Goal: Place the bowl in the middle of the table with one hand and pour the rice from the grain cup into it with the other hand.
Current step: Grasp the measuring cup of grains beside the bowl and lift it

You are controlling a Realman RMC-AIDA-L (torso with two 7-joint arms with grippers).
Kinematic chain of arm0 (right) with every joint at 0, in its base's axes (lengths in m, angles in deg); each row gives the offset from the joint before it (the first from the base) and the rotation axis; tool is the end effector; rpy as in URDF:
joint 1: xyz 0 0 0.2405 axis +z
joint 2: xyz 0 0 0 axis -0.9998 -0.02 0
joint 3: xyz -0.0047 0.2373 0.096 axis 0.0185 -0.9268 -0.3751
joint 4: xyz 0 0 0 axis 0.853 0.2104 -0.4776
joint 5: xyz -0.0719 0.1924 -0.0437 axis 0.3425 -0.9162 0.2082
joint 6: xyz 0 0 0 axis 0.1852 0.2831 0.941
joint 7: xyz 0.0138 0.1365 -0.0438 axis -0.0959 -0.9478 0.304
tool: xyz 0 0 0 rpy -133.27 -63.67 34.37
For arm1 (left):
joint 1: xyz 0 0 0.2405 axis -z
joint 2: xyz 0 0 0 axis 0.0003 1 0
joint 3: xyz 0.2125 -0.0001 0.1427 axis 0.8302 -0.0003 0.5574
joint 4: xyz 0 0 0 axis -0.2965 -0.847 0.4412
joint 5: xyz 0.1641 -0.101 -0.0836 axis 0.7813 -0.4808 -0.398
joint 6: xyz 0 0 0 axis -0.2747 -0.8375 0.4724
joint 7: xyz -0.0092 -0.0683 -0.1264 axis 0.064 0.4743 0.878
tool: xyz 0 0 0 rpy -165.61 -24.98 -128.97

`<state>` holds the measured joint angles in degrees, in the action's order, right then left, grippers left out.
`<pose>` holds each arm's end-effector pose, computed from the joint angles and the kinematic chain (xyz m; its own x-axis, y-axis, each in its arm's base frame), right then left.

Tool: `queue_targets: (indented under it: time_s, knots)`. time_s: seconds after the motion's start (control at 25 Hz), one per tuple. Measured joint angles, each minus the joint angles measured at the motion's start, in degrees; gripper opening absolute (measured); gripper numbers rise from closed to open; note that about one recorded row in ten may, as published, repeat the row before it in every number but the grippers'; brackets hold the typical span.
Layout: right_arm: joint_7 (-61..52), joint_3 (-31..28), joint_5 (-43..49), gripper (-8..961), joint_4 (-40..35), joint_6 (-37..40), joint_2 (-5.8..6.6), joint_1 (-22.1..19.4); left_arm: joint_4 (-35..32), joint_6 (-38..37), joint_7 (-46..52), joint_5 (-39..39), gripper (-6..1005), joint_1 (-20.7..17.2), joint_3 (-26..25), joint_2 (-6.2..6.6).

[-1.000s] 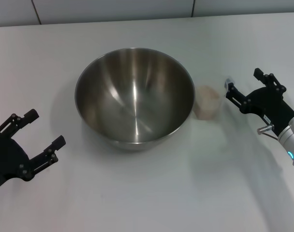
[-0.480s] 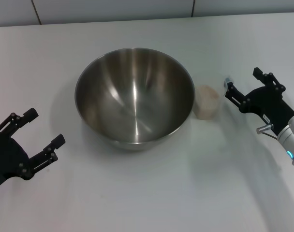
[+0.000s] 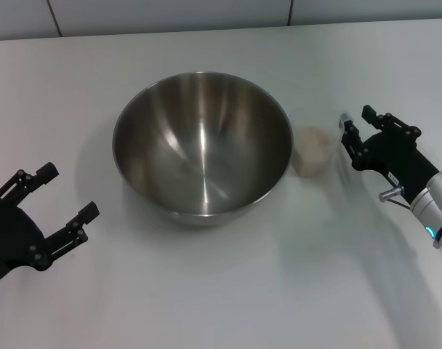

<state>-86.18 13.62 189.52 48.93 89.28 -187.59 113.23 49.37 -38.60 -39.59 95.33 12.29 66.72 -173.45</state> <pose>0.3258 0.3036 -0.0650 0.7672 -0.1024 -0.6332 -0.6253 -0.3392 -0.7028 -0.3350 0.2187 -0.0035 0.7279 -0.0539 0.6836 0.4308 -0.7397 -0.5170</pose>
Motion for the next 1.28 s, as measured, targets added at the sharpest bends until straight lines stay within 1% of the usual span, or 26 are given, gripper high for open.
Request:
queue_targets:
  time_s: [0.16, 0.6, 0.72, 1.12, 1.28]
  knots:
    - [0.0, 0.0, 0.1, 334, 0.2, 0.0, 0.0, 0.1, 0.0, 0.0, 0.0, 0.0, 830, 0.0, 0.0, 0.0]
    - [0.0, -0.4, -0.1, 112, 1.4, -0.5, -0.08, 0.0, 0.0, -0.1, -0.2, 0.0, 830, 0.0, 0.0, 0.0]
    - [-0.1, -0.6, -0.2, 10, 1.5, -0.4, -0.14, -0.2, 0.0, -0.1, -0.3, 0.0, 830, 0.0, 0.0, 0.0]
    - [-0.8, -0.9, -0.4, 10, 1.6, 0.2, -0.19, -0.4, 0.0, -0.1, -0.4, 0.0, 830, -0.2, 0.0, 0.0]
    - [-3.7, -2.4, -0.5, 10, 1.4, 2.8, 0.11, -0.6, 0.2, -0.1, -0.5, 0.0, 830, -0.3, 0.0, 0.0]
